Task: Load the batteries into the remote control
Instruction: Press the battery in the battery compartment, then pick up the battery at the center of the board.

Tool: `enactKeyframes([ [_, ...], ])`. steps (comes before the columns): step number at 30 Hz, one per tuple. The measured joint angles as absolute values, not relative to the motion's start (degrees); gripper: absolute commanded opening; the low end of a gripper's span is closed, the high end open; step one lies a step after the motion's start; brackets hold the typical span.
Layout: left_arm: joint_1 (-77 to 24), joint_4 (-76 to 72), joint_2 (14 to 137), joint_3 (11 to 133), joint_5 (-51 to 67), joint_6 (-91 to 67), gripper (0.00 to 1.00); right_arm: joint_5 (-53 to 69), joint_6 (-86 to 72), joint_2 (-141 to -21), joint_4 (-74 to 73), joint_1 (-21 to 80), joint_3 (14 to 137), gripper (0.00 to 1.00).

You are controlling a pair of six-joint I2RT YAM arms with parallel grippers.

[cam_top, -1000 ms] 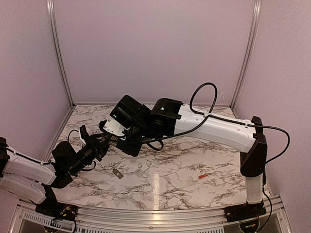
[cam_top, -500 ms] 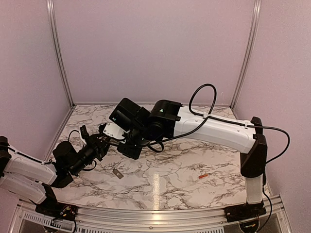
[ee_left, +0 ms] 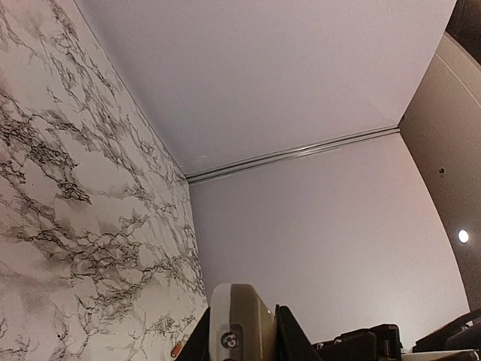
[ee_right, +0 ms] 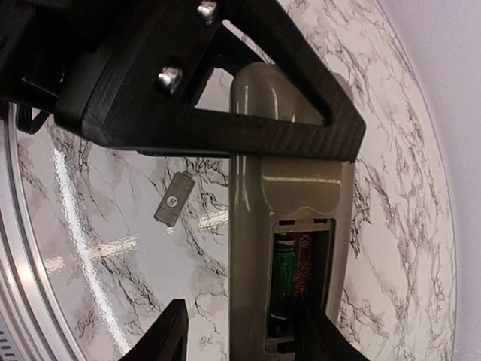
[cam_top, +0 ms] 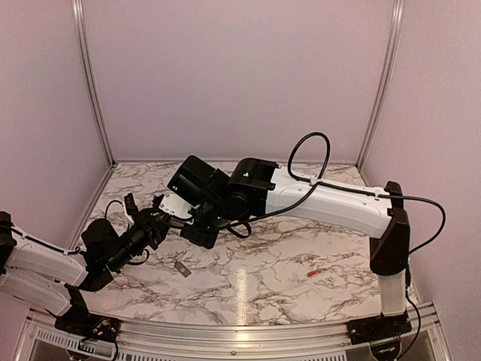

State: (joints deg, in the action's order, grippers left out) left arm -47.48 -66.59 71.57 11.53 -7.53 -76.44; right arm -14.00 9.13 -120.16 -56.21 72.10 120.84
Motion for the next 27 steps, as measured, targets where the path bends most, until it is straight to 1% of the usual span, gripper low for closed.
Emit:
enactKeyframes([
  [2, -47.5, -66.7, 71.4, 11.5, -7.4, -75.6, 0.00, -13.3, 9.0, -120.0, -55.7, 72.0, 120.4, 0.64],
  [4, -47.5, -66.8, 71.3, 11.5, -7.1, -74.8, 0.00, -12.3, 8.6, -118.9, -54.3, 71.7, 118.8, 0.73],
  [6, -47.5, -67.0, 71.3, 11.5, -6.7, -73.8, 0.00, -10.9, 8.1, -116.3, -52.7, 71.7, 115.9, 0.81],
  [8, -47.5, -67.0, 71.3, 11.5, -6.1, -72.8, 0.00, -9.5, 7.6, -112.8, -50.9, 71.3, 113.0, 0.93],
  [9, -47.5, -67.0, 71.3, 11.5, -5.8, -72.3, 0.00, -8.7, 7.3, -110.7, -50.0, 71.0, 111.5, 0.97],
  [10, -47.5, -67.0, 71.3, 11.5, -5.4, -71.6, 0.00, -7.6, 7.2, -107.9, -48.5, 70.5, 109.8, 0.98],
  [16, -47.5, -67.9, 71.2, 11.5, -1.0, -67.0, 0.00, -6.4, 5.2, -95.5, -41.9, 67.6, 101.6, 0.99],
  [21, -47.5, -68.2, 71.2, 12.0, 4.3, -62.3, 0.00, -5.0, 3.2, -89.1, -40.1, 64.6, 94.0, 0.98],
  [24, -47.5, -68.2, 71.2, 12.9, 6.6, -60.5, 0.00, -5.1, 1.8, -86.7, -41.1, 62.3, 89.2, 0.94],
  [27, -47.5, -67.8, 71.1, 13.2, 8.5, -59.4, 0.00, -5.5, -0.4, -85.6, -43.7, 59.9, 84.2, 0.92],
])
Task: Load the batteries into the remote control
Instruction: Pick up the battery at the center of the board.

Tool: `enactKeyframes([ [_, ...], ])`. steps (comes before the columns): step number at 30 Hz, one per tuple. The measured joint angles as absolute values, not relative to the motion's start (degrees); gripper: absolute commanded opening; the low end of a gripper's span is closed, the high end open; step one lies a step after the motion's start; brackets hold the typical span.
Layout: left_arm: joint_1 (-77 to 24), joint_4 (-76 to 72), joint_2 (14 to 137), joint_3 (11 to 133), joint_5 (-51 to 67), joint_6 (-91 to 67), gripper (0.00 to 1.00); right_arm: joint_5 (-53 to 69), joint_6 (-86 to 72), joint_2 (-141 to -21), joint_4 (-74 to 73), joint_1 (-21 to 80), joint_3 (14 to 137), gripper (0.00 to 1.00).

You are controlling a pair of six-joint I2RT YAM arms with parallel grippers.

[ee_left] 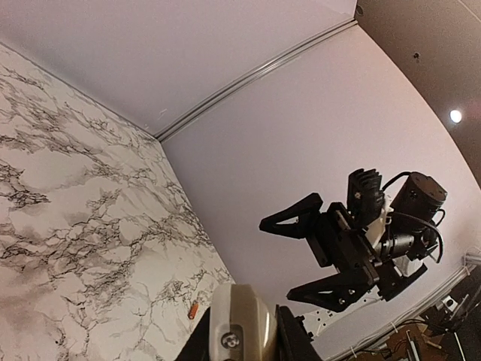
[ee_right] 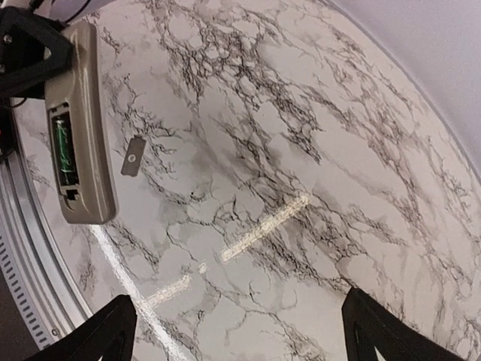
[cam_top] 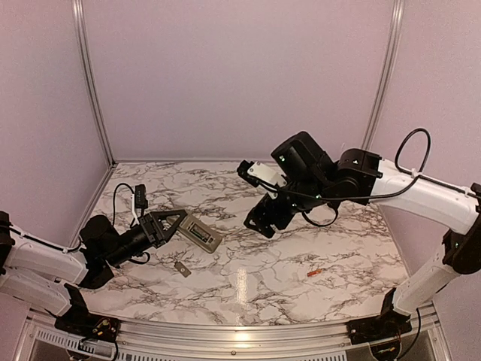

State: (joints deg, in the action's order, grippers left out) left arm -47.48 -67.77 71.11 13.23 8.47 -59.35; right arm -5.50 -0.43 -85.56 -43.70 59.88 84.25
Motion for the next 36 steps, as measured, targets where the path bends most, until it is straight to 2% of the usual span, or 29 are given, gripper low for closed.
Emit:
enactKeyframes([
  [8, -47.5, -67.0, 71.3, 13.4, 11.0, -58.5, 0.00, -1.6, -6.4, -85.4, -50.5, 51.5, 68.5, 0.87],
  [14, -47.5, -67.9, 73.3, 13.5, 12.0, -58.7, 0.00, 1.3, -12.1, -82.7, -51.5, 46.7, 59.6, 0.78],
  [19, -47.5, -71.8, 76.2, 13.5, 13.3, -59.3, 0.00, 0.5, -12.0, -82.7, -53.1, 46.7, 59.0, 0.75],
  [24, -47.5, -73.7, 78.9, 13.5, 14.6, -60.6, 0.00, -0.4, -11.7, -86.6, -54.3, 46.7, 59.0, 0.76],
  [36, -47.5, -74.8, 79.5, 13.8, 15.2, -61.6, 0.00, -7.8, -14.0, -92.2, -58.0, 47.4, 59.0, 0.70],
])
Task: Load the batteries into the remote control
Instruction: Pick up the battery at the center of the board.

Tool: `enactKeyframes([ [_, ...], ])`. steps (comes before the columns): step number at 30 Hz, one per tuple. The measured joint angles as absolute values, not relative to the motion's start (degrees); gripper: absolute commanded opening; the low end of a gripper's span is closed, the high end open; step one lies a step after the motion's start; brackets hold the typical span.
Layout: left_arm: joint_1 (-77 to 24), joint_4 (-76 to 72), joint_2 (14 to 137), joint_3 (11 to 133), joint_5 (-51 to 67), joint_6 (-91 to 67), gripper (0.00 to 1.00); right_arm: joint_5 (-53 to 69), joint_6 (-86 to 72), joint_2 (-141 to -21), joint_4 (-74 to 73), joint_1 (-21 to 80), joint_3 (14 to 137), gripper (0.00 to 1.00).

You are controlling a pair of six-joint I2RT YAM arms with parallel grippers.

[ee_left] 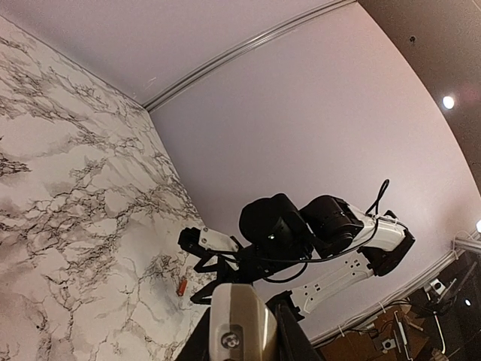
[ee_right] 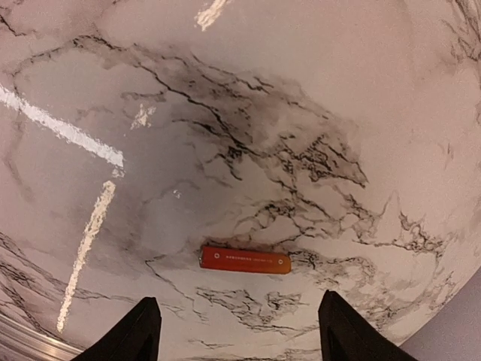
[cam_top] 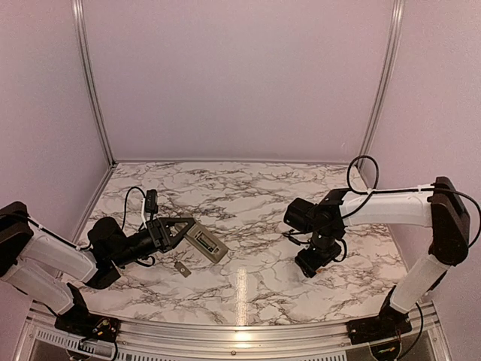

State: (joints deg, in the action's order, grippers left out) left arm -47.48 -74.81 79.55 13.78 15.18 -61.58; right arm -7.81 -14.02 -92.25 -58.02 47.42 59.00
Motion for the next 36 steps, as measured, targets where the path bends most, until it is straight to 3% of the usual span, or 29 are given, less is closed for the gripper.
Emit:
enactKeyframes([
  [19, -47.5, -74.8, 79.5, 13.8, 15.2, -62.5, 0.00, -11.3, -15.1, -100.1, -58.8, 49.8, 59.5, 0.60],
  [30, -47.5, -74.8, 79.5, 13.8, 15.2, -62.6, 0.00, -13.1, -14.3, -102.1, -59.7, 49.1, 61.3, 0.48],
  [36, -47.5, -74.8, 79.5, 14.1, 15.2, -62.7, 0.00, -12.7, -13.4, -102.2, -59.2, 47.6, 61.3, 0.47],
])
